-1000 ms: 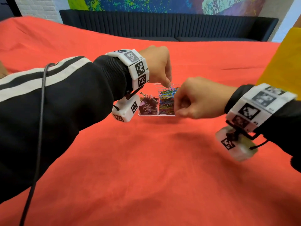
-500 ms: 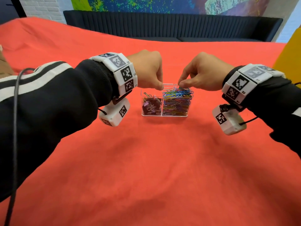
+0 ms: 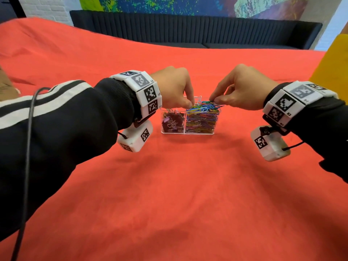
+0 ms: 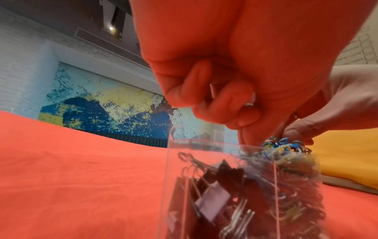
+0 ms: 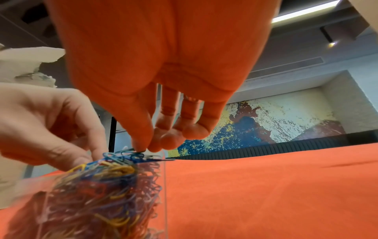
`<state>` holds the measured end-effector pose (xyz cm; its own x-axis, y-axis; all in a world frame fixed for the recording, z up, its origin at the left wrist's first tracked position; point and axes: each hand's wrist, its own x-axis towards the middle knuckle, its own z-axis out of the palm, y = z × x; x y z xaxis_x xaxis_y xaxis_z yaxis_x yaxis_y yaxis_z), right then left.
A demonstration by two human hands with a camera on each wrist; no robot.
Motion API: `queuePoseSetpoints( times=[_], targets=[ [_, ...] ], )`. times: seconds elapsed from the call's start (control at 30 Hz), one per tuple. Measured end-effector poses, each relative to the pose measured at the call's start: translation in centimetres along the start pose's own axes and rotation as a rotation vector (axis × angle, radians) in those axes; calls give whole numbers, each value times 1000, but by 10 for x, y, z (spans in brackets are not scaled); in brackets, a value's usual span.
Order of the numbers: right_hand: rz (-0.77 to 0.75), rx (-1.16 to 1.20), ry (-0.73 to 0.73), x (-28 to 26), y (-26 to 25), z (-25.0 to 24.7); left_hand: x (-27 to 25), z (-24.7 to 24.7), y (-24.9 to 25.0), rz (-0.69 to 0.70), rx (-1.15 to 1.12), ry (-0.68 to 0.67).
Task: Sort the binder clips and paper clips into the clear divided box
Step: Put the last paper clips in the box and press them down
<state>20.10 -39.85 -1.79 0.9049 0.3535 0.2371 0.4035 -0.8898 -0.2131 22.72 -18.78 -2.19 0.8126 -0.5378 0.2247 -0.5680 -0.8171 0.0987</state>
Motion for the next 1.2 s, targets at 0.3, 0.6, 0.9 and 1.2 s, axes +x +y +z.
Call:
queuePoseSetpoints(
  times=[0.3,0.6,0.9,1.2],
  targets=[
    [145,148,50,-3,29,0,-3,-7,-7,-51,-62,47],
    [117,-170,-311,-11,24,38,7,-1,14,20,-118,100],
    [165,-131,-288,-12,29,34,11,-2,12,60,-129,71],
    [-22,233,61,14,3,-6,-12,-9,-16,-22,-114,95]
  ],
)
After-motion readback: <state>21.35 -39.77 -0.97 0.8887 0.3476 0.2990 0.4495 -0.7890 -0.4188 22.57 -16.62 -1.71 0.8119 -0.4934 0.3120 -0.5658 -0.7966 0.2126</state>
